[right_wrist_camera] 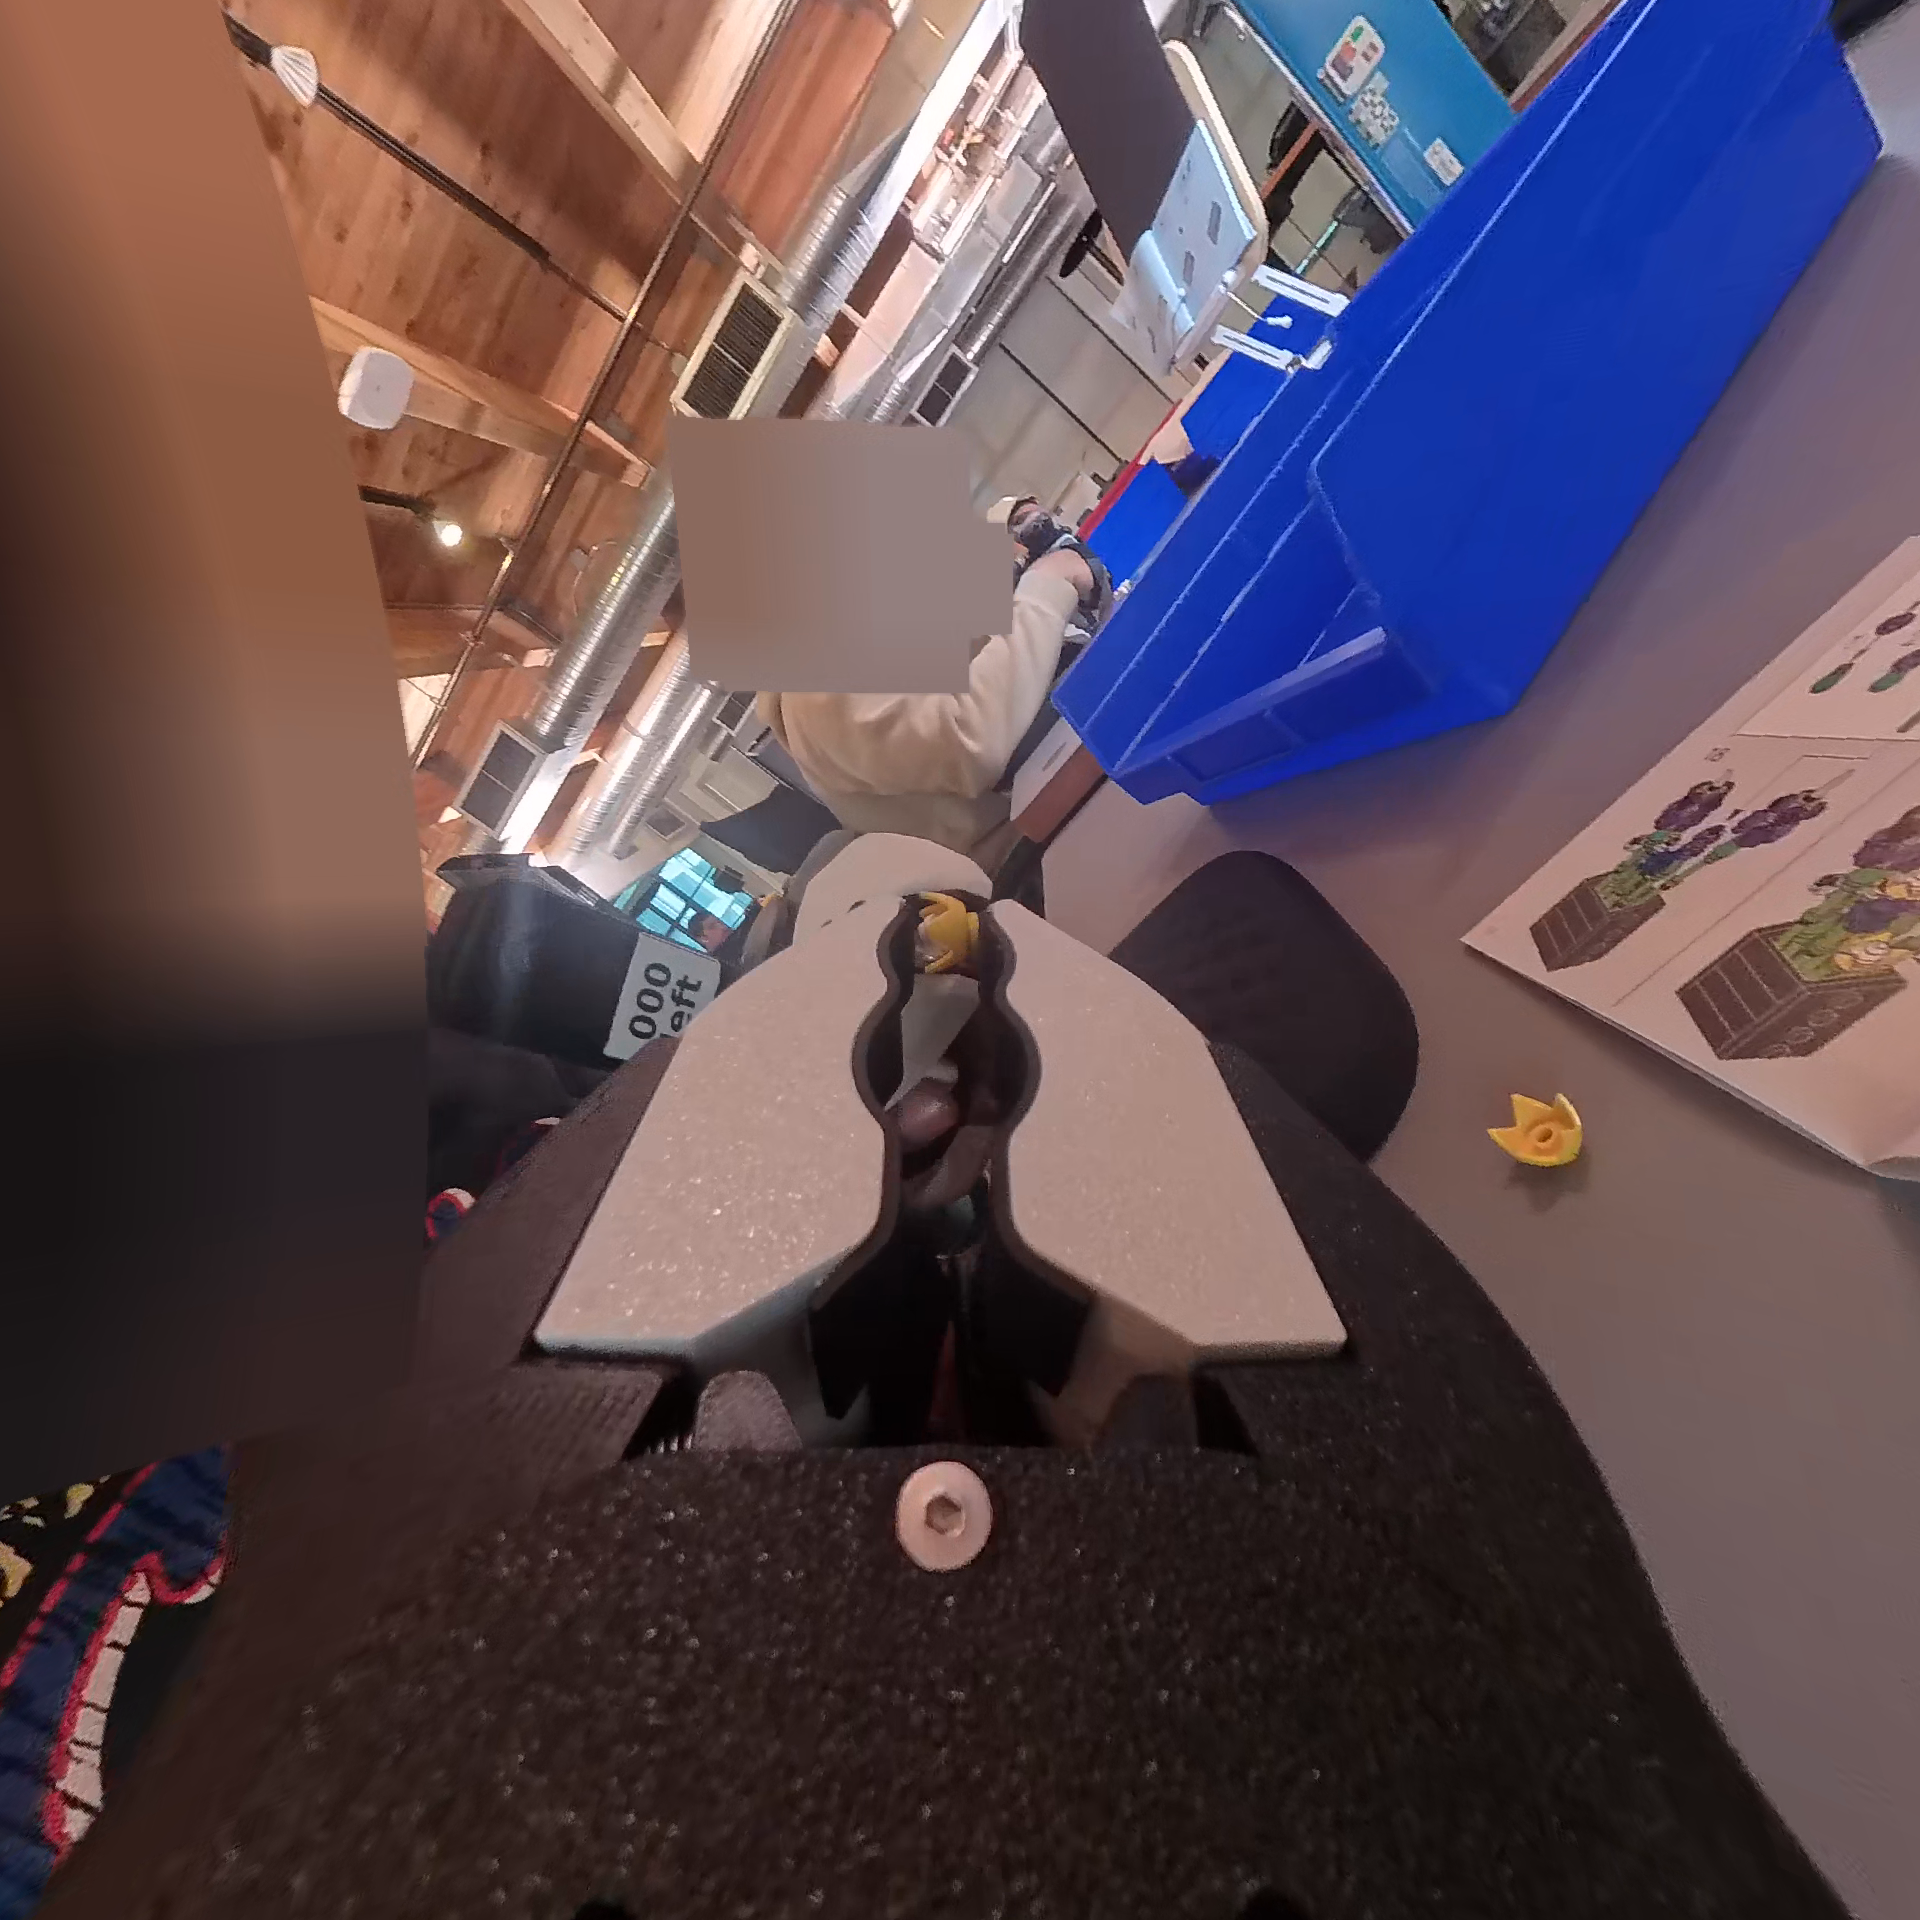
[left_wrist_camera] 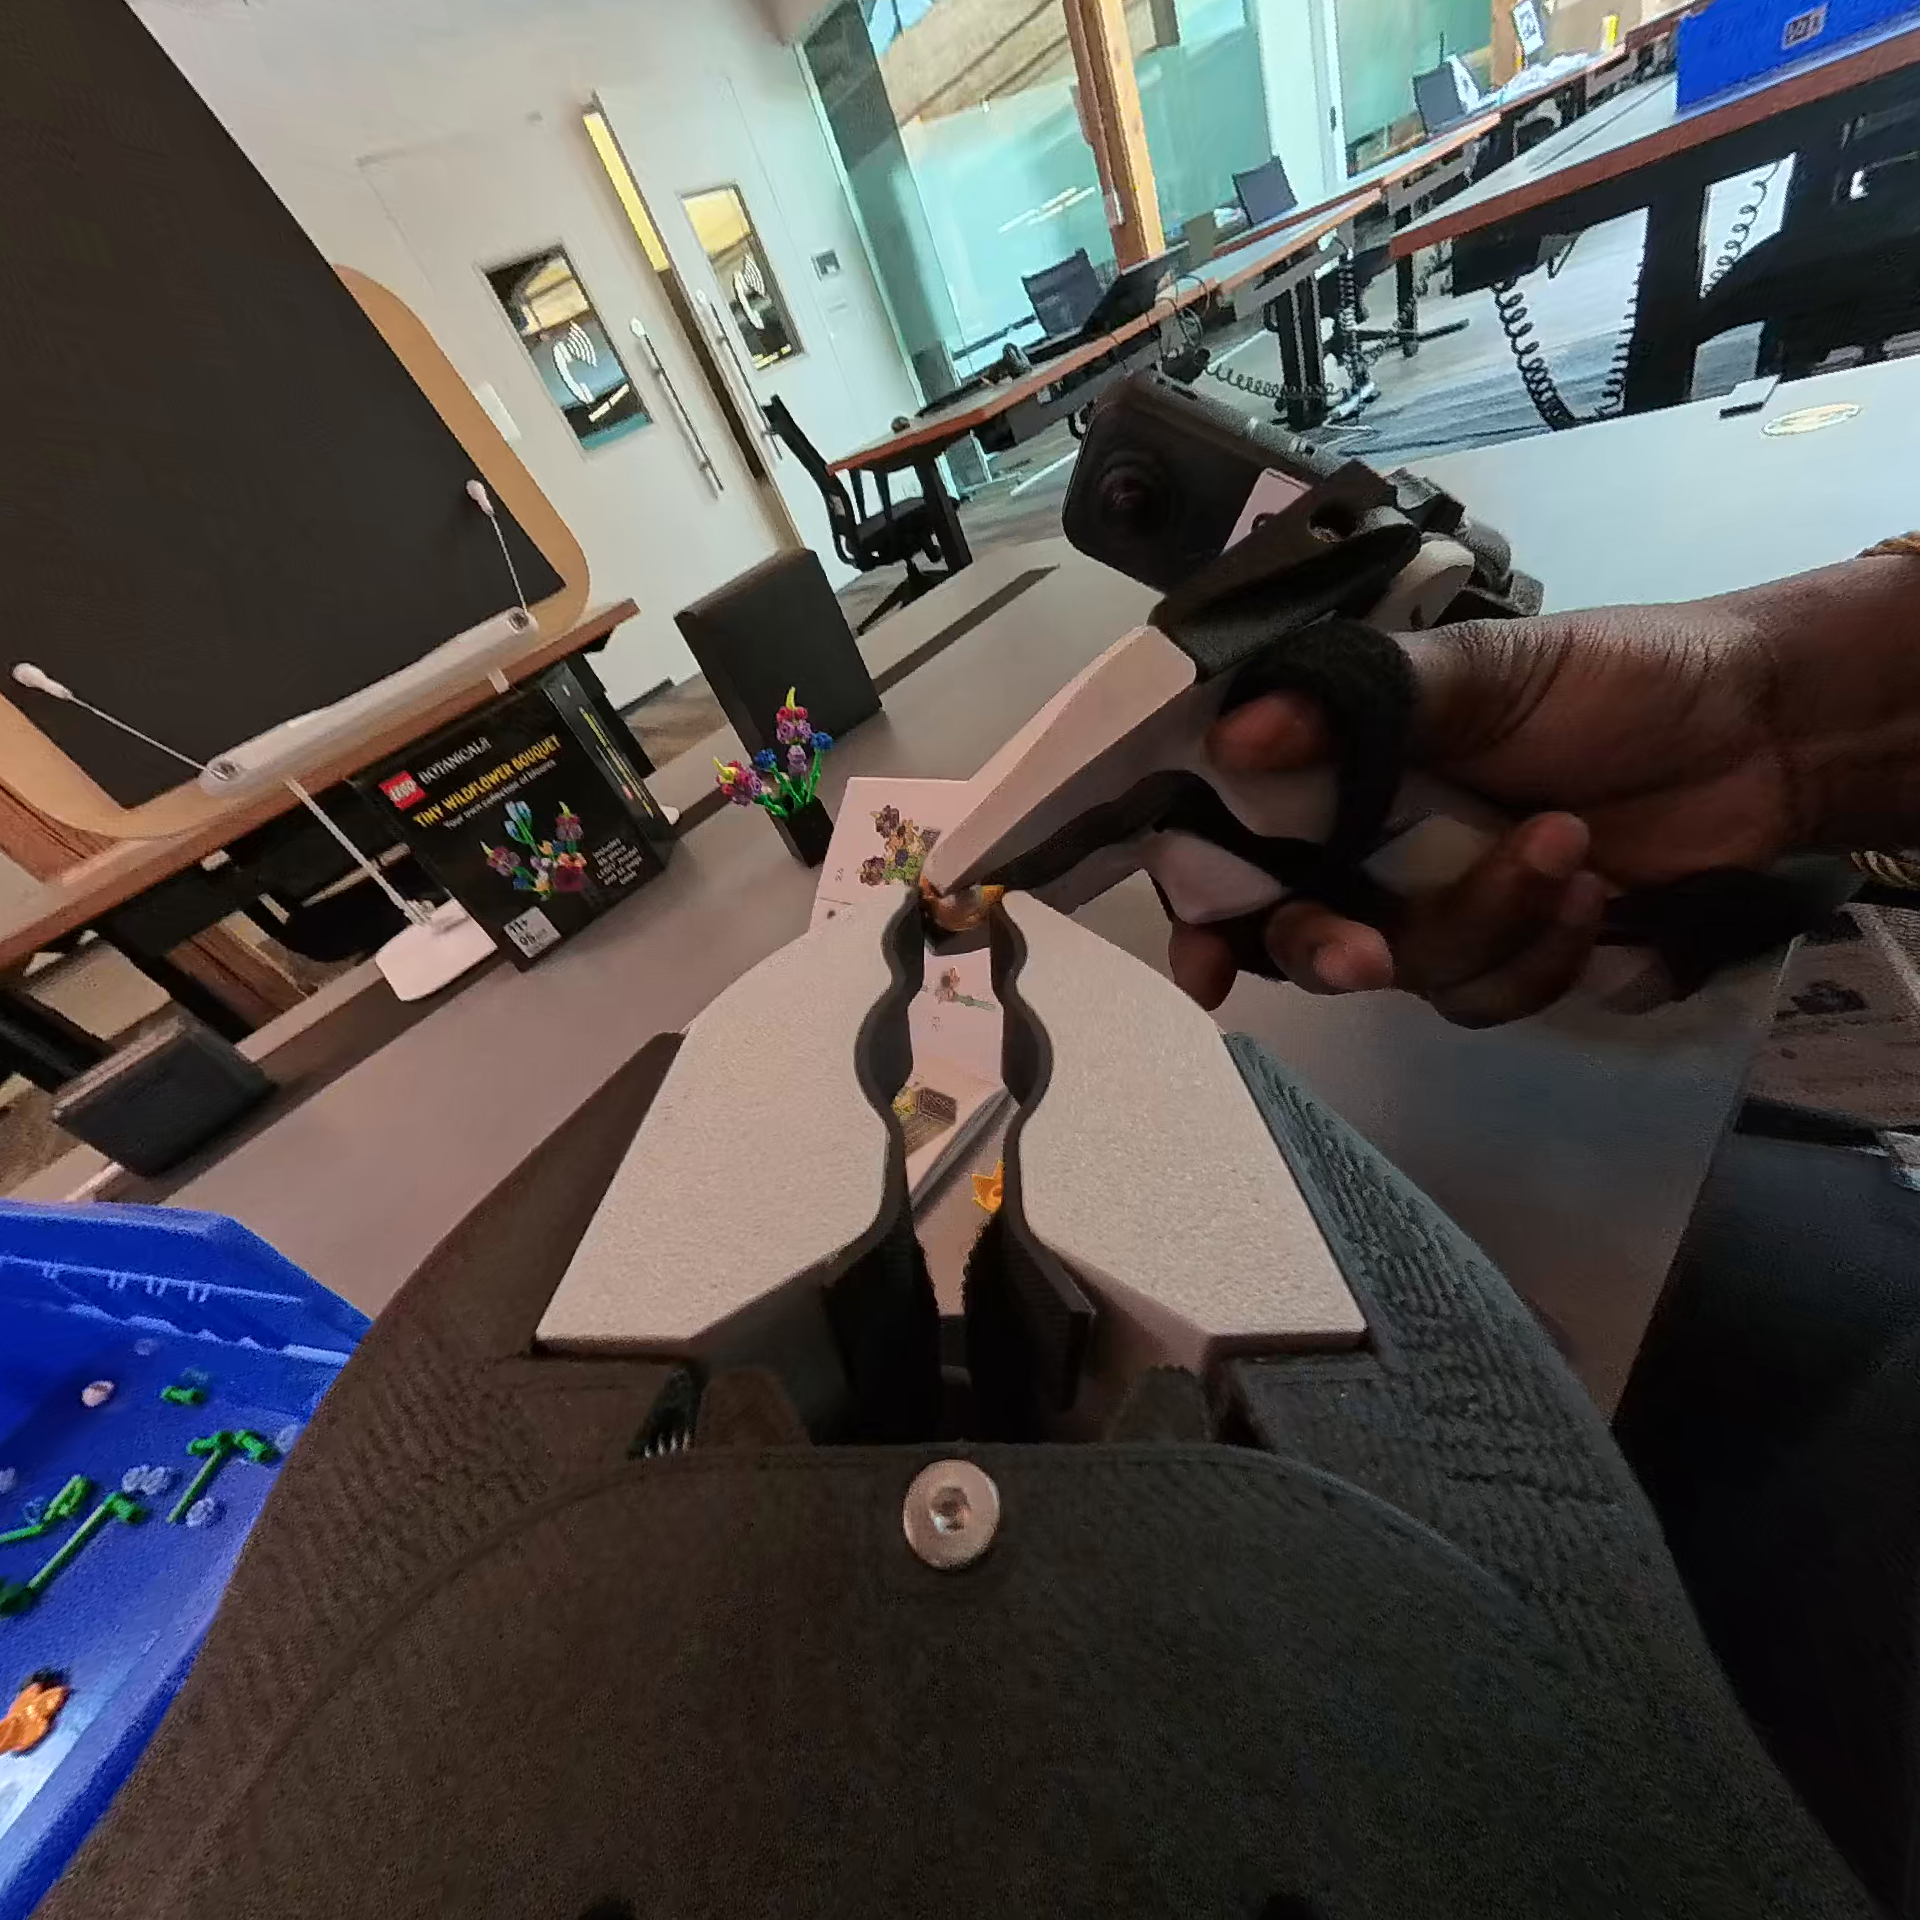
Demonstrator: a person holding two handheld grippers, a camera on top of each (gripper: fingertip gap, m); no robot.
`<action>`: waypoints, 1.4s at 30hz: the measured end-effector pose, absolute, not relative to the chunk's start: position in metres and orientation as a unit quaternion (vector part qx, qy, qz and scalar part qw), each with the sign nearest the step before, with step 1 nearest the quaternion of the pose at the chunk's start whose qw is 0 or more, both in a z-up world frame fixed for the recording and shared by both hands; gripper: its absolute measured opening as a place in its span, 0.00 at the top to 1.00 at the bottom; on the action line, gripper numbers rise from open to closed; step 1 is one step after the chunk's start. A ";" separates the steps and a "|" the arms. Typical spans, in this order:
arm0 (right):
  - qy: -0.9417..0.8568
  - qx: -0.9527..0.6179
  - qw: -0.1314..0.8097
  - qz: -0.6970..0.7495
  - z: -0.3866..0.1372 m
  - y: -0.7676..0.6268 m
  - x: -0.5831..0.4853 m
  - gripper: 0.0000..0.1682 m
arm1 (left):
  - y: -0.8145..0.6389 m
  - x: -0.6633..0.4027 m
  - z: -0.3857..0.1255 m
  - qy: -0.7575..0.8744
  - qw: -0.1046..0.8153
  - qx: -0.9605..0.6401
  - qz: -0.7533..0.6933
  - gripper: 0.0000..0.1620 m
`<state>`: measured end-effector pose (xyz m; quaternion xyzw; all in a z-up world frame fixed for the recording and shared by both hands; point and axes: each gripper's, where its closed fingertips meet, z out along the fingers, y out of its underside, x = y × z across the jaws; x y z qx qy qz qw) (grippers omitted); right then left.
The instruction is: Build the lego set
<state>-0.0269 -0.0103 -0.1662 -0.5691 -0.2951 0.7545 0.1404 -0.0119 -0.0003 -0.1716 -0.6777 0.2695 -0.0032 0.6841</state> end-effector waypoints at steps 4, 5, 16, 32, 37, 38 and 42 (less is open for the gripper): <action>-0.273 -0.551 0.134 0.777 -0.159 -0.013 -0.026 0.94 | -0.003 -0.011 -0.164 0.291 0.704 -0.646 0.047 0.92; -0.269 -0.548 0.133 0.781 -0.158 -0.014 -0.025 0.94 | -0.004 -0.011 -0.163 0.297 0.707 -0.639 0.062 0.92; -0.292 -0.573 0.192 0.741 -0.166 -0.007 -0.025 0.90 | 0.005 -0.012 -0.173 0.261 0.673 -0.692 -0.022 0.93; -0.324 -0.585 0.208 0.714 -0.175 -0.007 -0.025 0.91 | 0.005 -0.011 -0.179 0.256 0.657 -0.708 -0.038 0.92; -0.346 -0.578 0.226 0.703 -0.176 -0.008 -0.023 0.92 | 0.004 -0.008 -0.179 0.262 0.651 -0.710 -0.046 0.92; -0.348 -0.577 0.230 0.702 -0.176 -0.008 -0.023 0.92 | 0.004 -0.008 -0.179 0.263 0.651 -0.710 -0.049 0.92; -0.331 -0.572 0.225 0.716 -0.173 -0.007 -0.023 0.92 | 0.005 -0.008 -0.177 0.268 0.658 -0.703 -0.034 0.92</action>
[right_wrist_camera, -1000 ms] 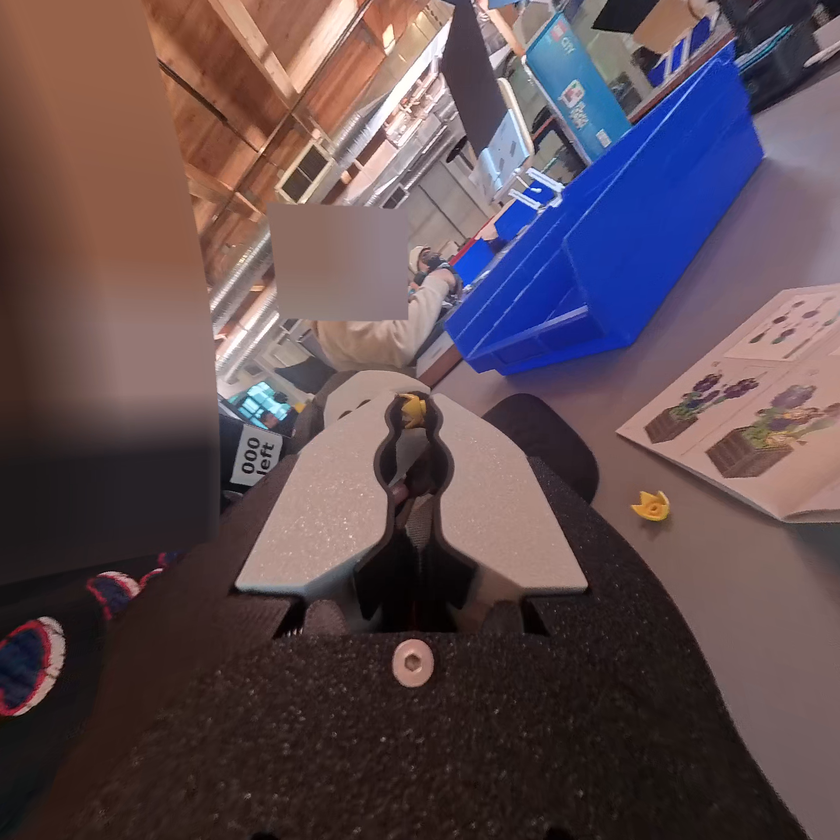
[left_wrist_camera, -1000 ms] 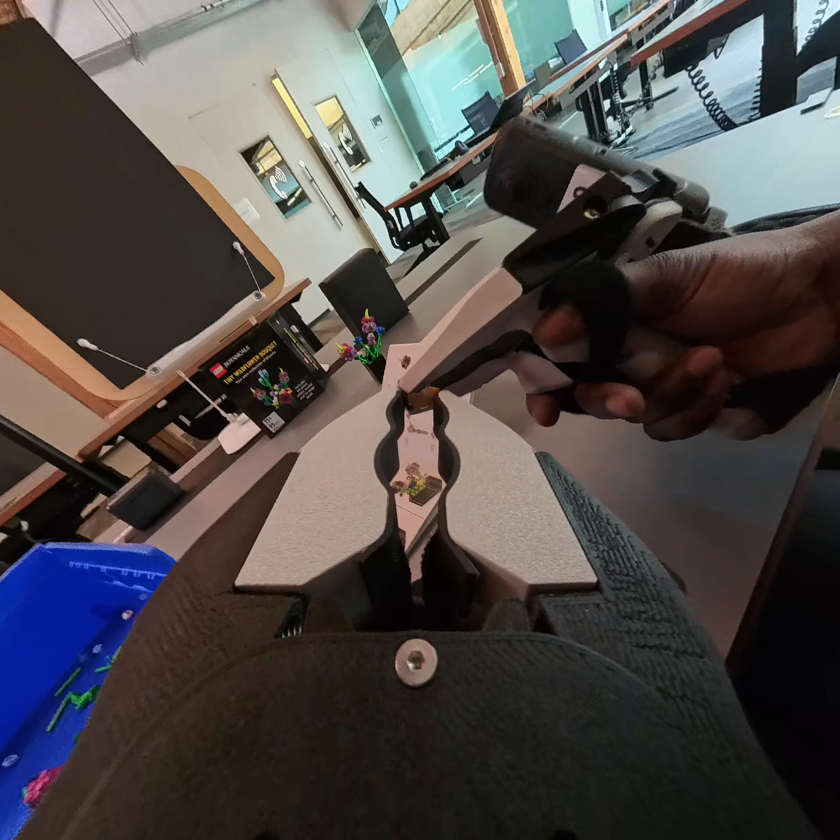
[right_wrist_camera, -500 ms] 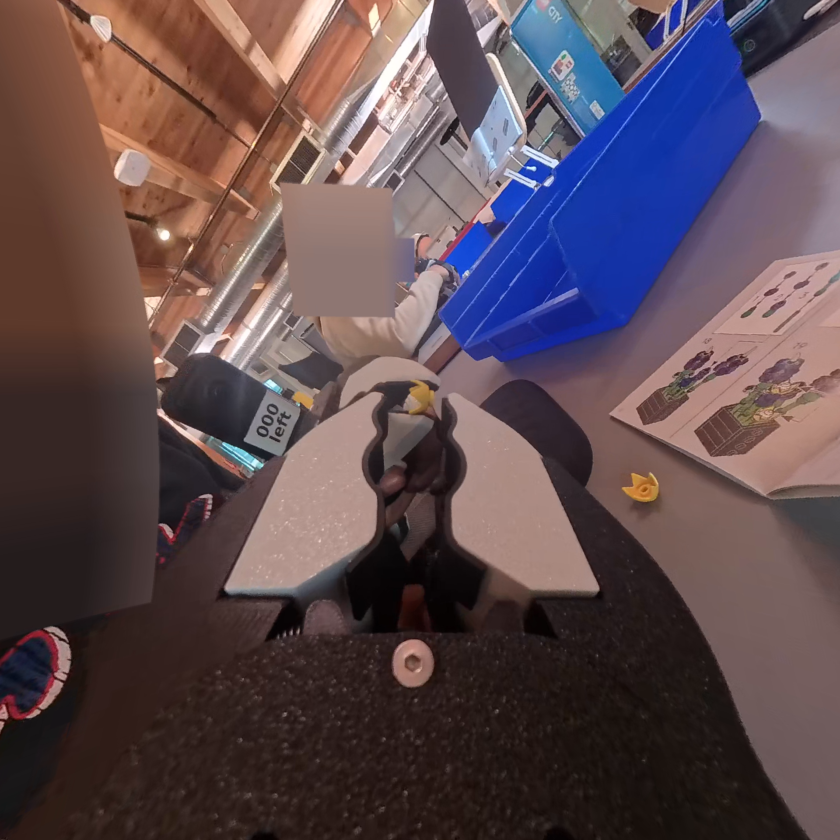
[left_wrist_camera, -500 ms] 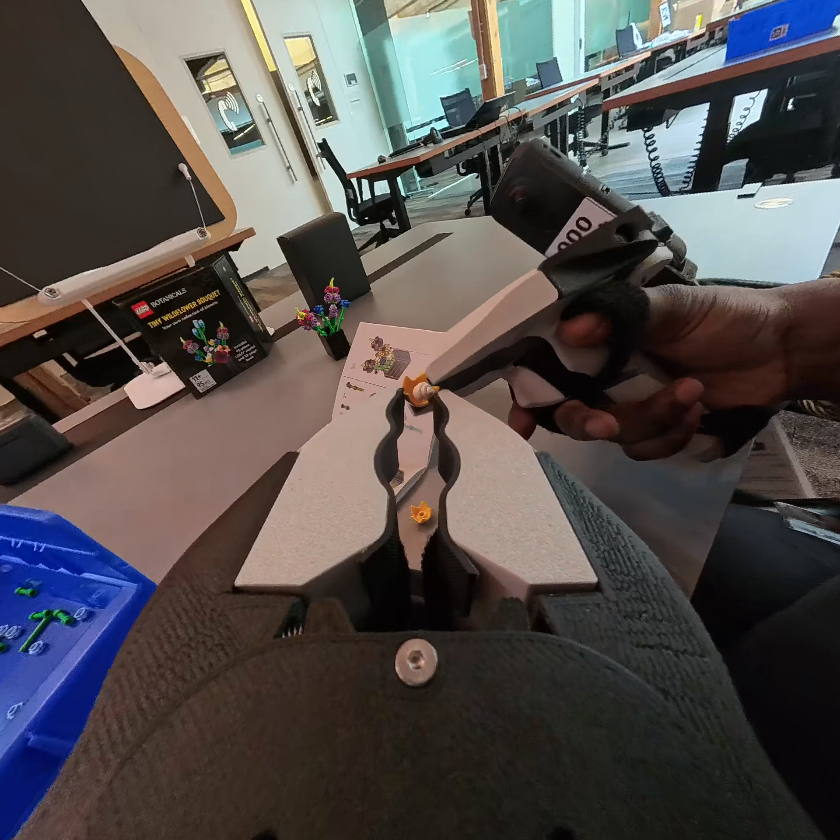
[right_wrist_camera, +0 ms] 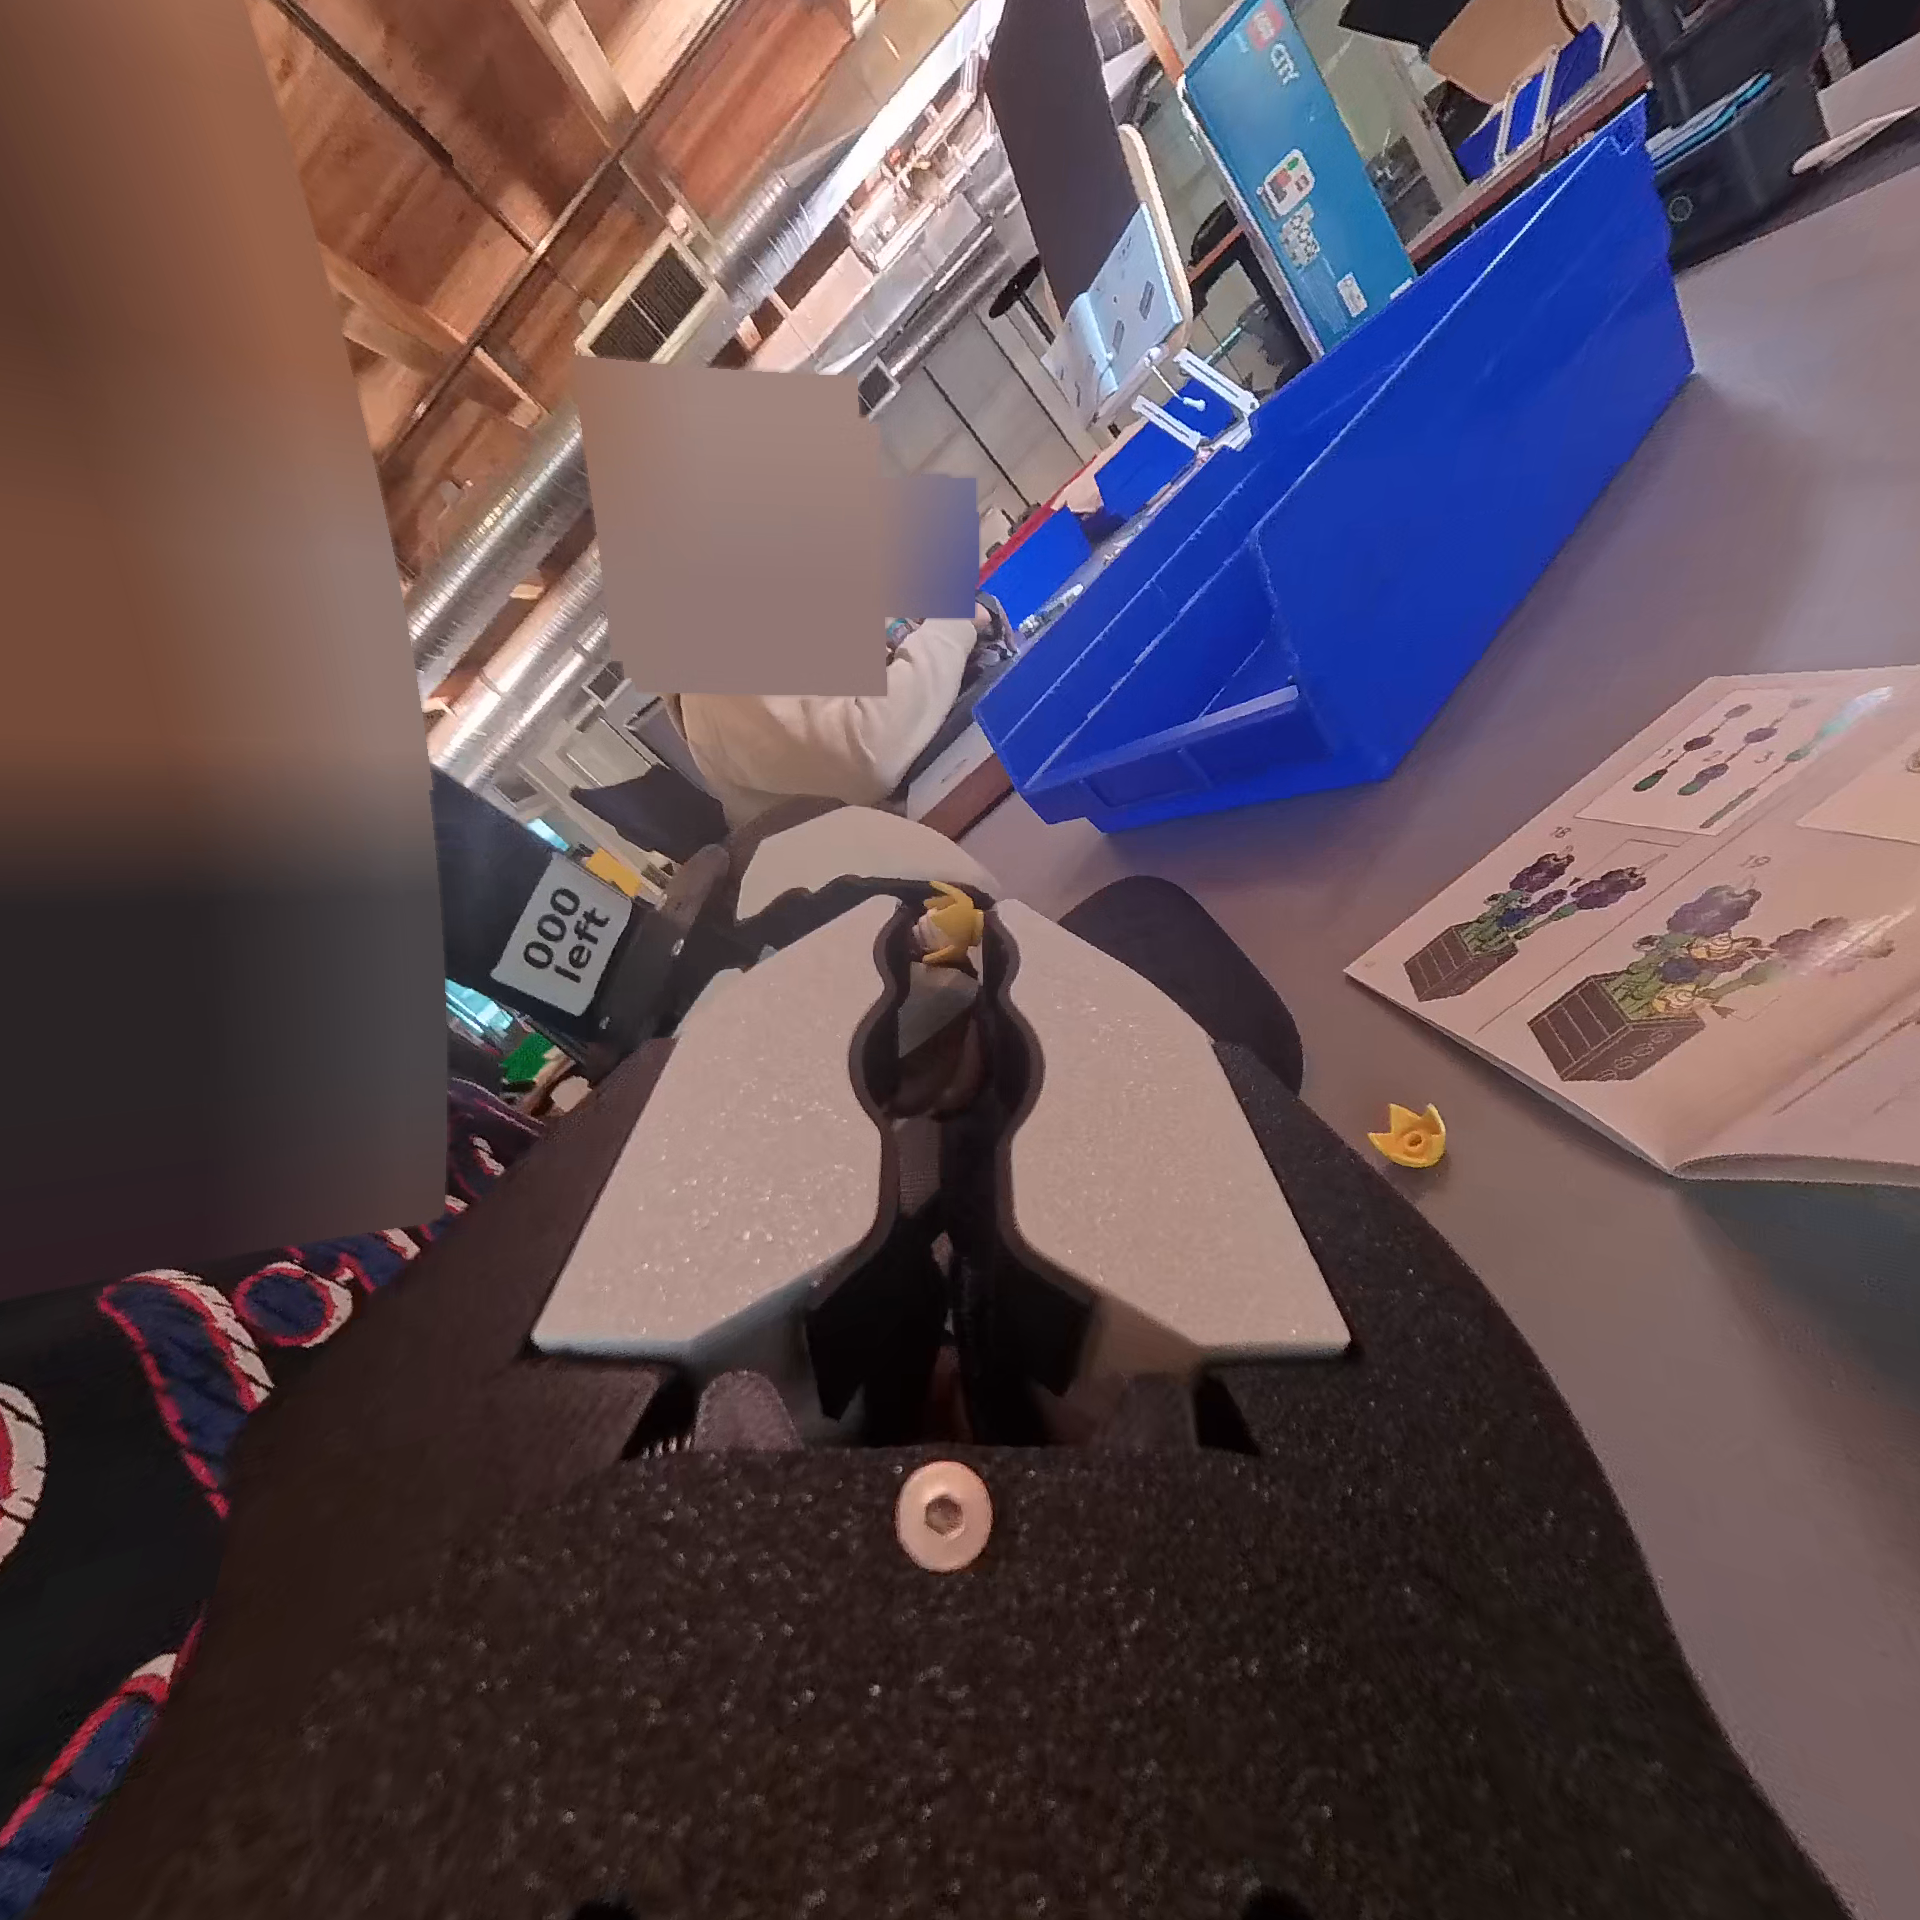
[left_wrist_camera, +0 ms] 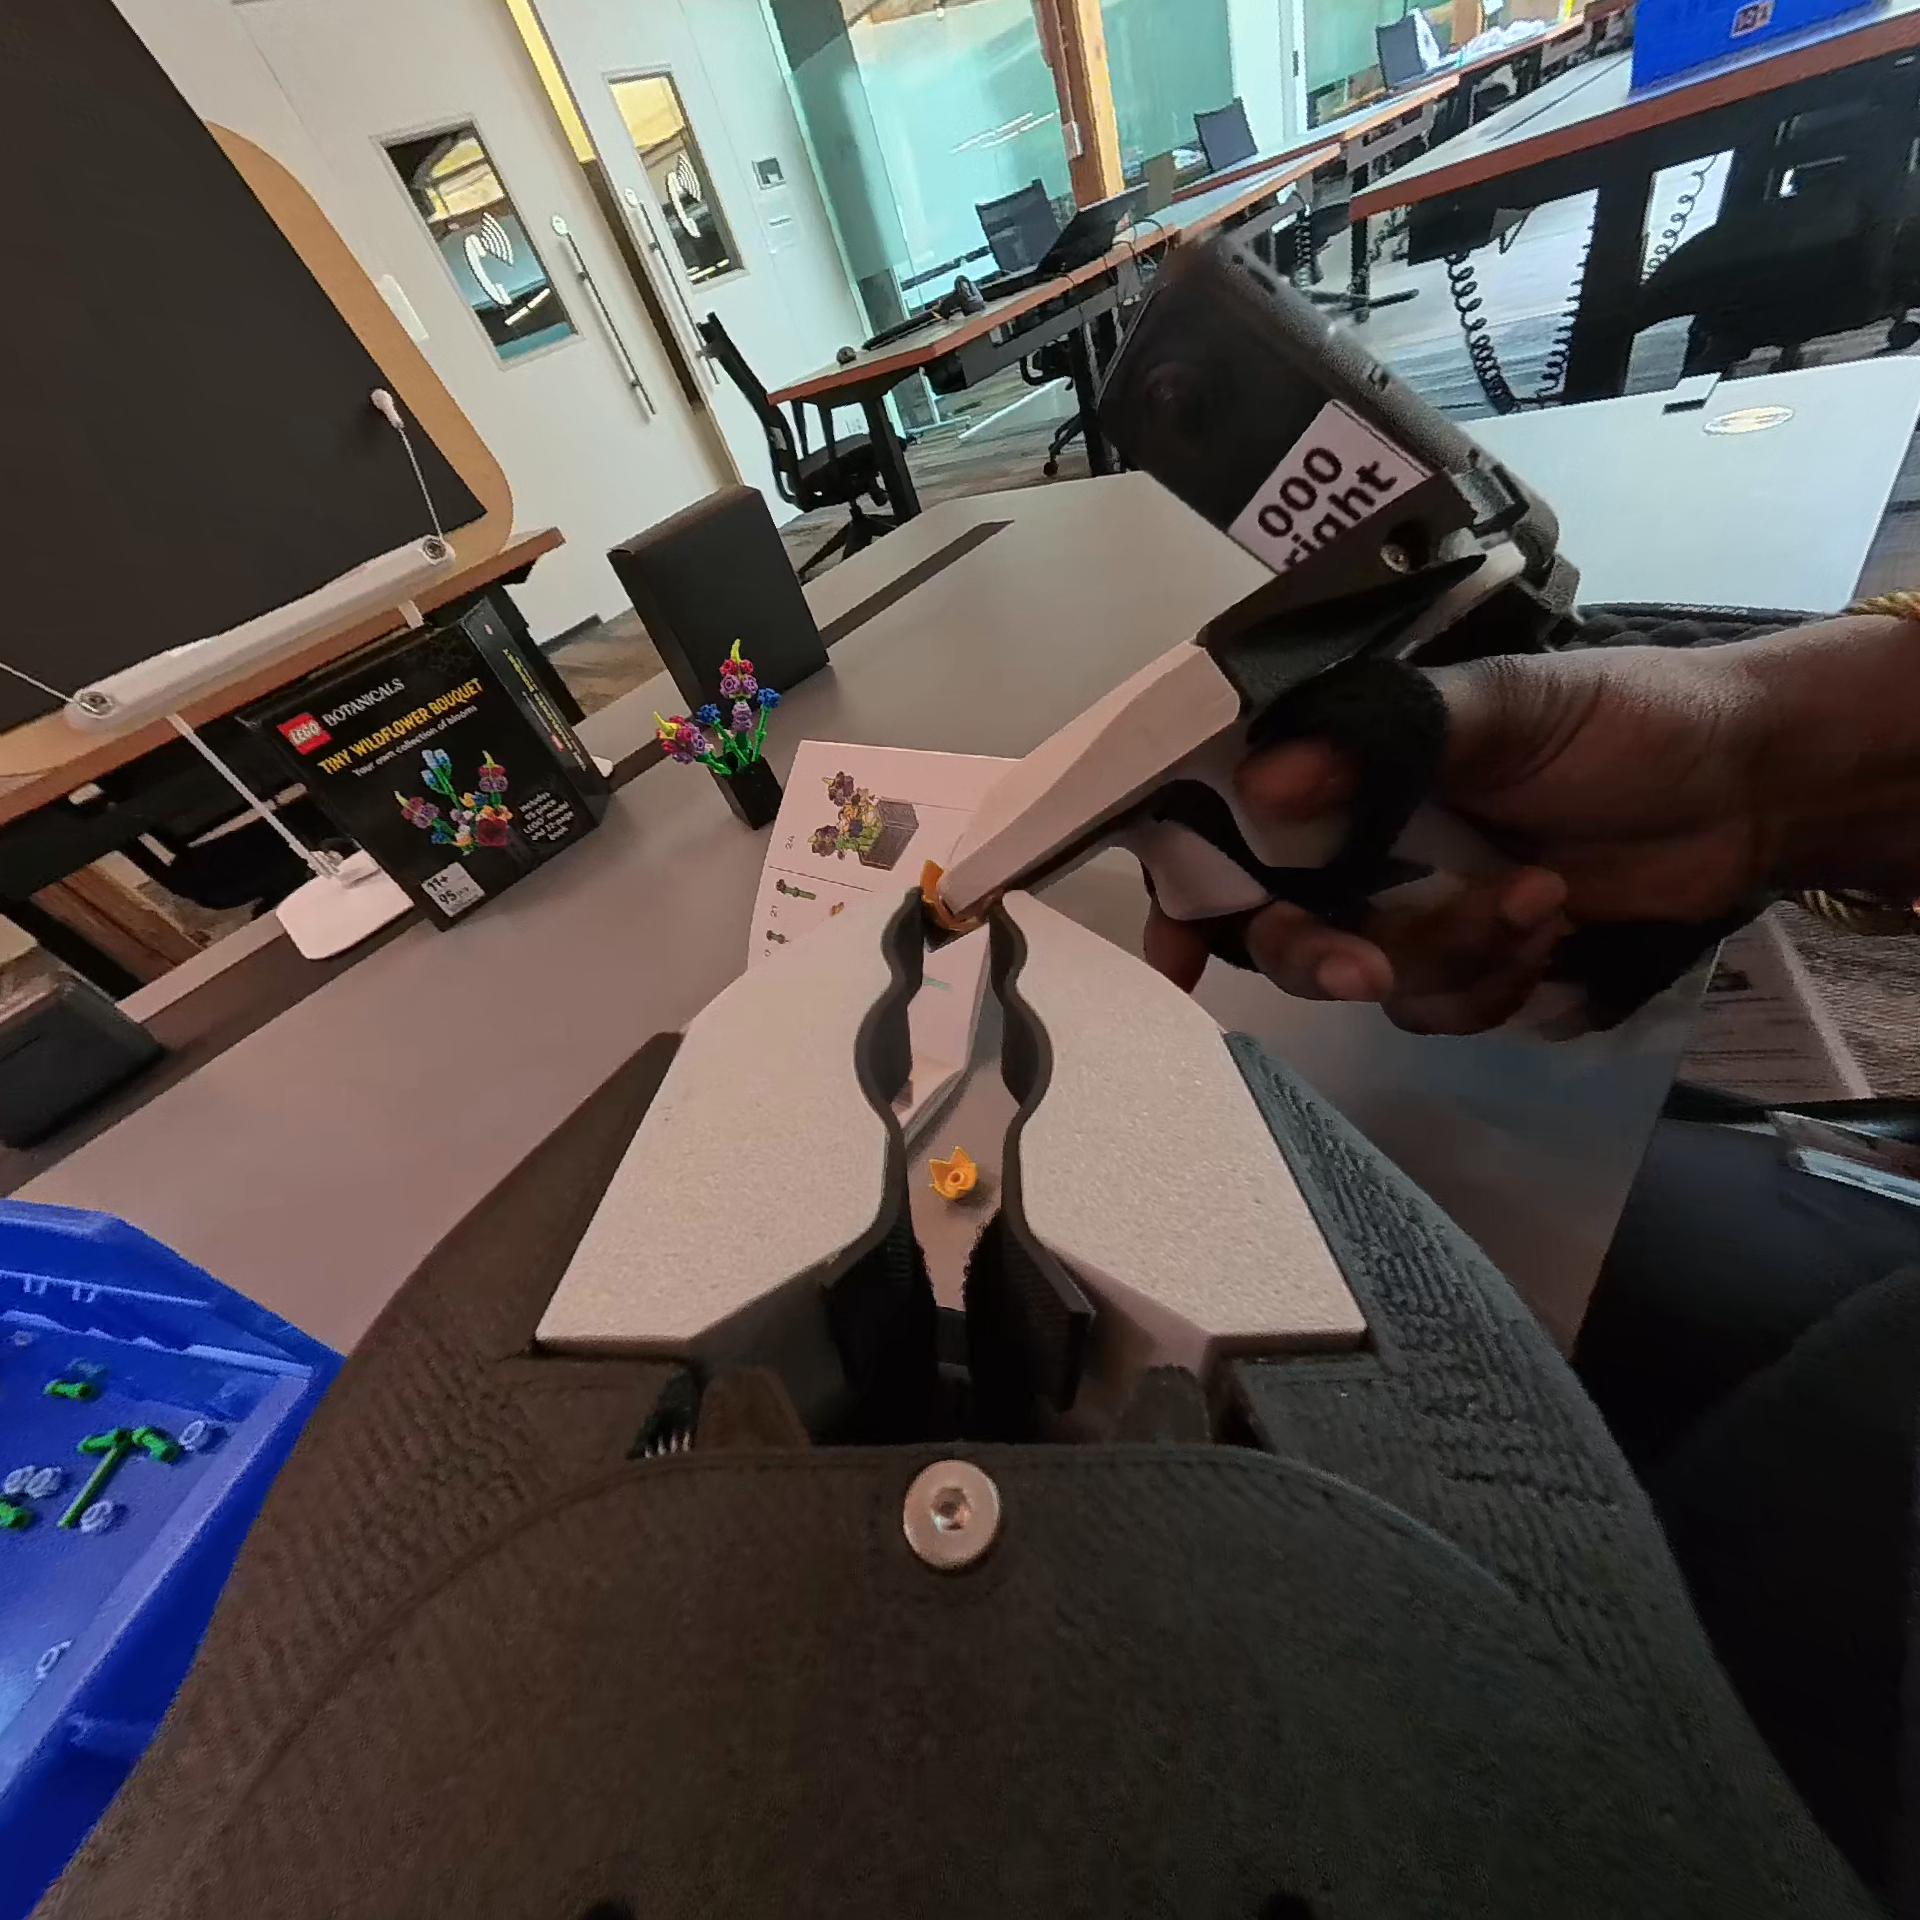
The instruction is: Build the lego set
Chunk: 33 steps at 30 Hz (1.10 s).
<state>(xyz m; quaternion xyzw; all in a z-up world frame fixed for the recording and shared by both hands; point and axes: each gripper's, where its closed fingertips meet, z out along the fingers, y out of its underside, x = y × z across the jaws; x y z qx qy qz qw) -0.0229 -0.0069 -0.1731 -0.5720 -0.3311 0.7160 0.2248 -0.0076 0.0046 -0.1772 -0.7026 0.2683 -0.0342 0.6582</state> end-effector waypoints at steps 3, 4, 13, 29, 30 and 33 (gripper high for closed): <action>-0.309 -0.567 0.212 0.734 -0.171 -0.007 -0.023 0.92 | 0.005 -0.008 -0.175 0.274 0.665 -0.695 -0.017 0.92; -0.299 -0.564 0.205 0.742 -0.170 -0.007 -0.023 0.92 | 0.005 -0.008 -0.174 0.276 0.669 -0.690 -0.012 0.92; -0.247 -0.545 0.199 0.776 -0.163 -0.008 -0.024 0.93 | 0.003 -0.010 -0.168 0.292 0.694 -0.654 0.077 0.93; -0.299 -0.534 0.263 0.746 -0.161 -0.014 -0.023 0.93 | -0.004 -0.008 -0.164 0.245 0.706 -0.664 -0.024 0.92; -0.297 -0.537 0.255 0.747 -0.161 -0.014 -0.024 0.94 | -0.005 -0.008 -0.164 0.248 0.707 -0.661 -0.029 0.92; -0.275 -0.543 0.223 0.762 -0.163 -0.012 -0.022 0.94 | -0.007 -0.006 -0.161 0.255 0.713 -0.649 -0.069 0.88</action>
